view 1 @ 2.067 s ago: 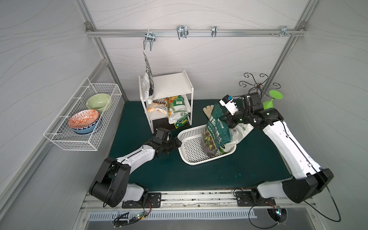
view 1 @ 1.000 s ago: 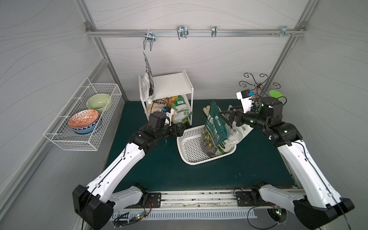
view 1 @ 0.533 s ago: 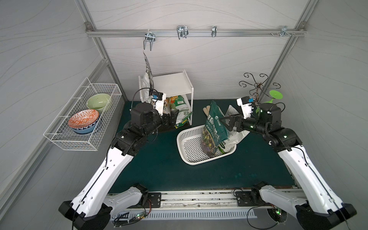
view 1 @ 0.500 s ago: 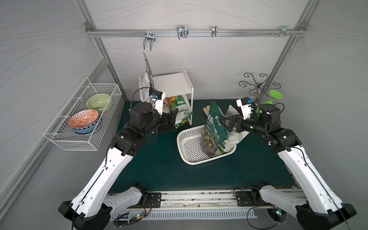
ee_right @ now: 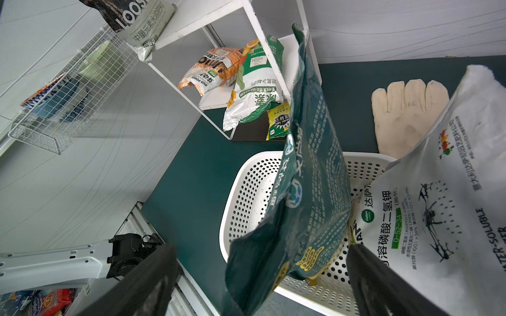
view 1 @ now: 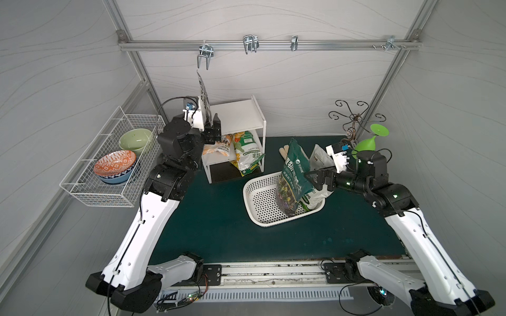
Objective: Take down the fertilizer bag from the shelf
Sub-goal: Pick up the fertilizer bag from the shelf.
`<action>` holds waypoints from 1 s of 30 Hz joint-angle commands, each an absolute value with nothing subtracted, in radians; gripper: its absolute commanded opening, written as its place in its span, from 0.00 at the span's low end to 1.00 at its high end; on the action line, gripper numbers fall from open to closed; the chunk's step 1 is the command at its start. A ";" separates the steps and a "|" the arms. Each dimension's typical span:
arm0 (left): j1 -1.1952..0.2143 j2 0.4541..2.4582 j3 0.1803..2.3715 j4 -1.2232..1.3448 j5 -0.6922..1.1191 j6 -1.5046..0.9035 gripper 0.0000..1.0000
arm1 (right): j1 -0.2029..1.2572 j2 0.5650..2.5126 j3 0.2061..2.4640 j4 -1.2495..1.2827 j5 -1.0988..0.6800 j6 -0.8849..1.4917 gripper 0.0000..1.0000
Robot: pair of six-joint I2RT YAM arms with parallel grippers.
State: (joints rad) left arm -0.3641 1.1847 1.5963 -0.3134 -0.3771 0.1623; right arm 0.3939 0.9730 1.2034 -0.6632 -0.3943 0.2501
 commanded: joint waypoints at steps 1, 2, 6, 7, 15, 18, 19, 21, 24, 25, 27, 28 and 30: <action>-0.343 1.231 1.662 -0.229 -0.385 0.201 0.92 | 0.391 0.989 1.209 -0.670 -0.403 0.230 0.99; -0.331 1.249 1.674 -0.233 -0.370 0.198 0.92 | 0.390 0.992 1.211 -0.666 -0.406 0.229 0.99; -0.297 1.320 1.724 -0.230 -0.324 0.173 0.89 | 0.391 0.993 1.223 -0.673 -0.402 0.221 0.99; -0.295 1.327 1.724 -0.217 -0.324 0.171 0.86 | 0.391 0.993 1.228 -0.677 -0.400 0.218 0.99; -0.269 1.357 1.741 -0.207 -0.300 0.121 0.00 | 0.390 0.979 1.243 -0.704 -0.368 0.187 0.99; -0.267 1.336 1.735 -0.210 -0.263 0.102 0.00 | 0.389 0.984 1.245 -0.706 -0.370 0.185 0.99; -0.267 1.328 1.737 -0.212 -0.248 0.092 0.00 | 0.390 0.986 1.247 -0.705 -0.373 0.186 0.99; -0.267 1.305 1.745 -0.223 -0.208 0.059 0.00 | 0.389 0.992 1.246 -0.698 -0.380 0.187 0.99; -0.267 1.276 1.782 -0.277 -0.119 -0.020 0.00 | 0.391 1.004 1.244 -0.668 -0.401 0.210 0.99; -0.267 1.267 1.791 -0.288 -0.081 -0.043 0.00 | 0.390 1.007 1.242 -0.659 -0.407 0.218 0.99; -0.267 1.244 1.796 -0.298 0.049 -0.084 0.00 | 0.389 1.014 1.238 -0.638 -0.416 0.233 0.99; -0.267 1.236 1.796 -0.299 0.103 -0.103 0.00 | 0.390 1.017 1.239 -0.634 -0.417 0.236 0.99; -0.267 1.227 1.802 -0.312 0.213 -0.152 0.00 | 0.389 1.027 1.246 -0.632 -0.421 0.239 0.99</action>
State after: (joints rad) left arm -0.2638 1.2816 1.7149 -0.4179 -0.0162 -0.0566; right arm 0.3931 1.0168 1.2221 -0.6640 -0.3988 0.2207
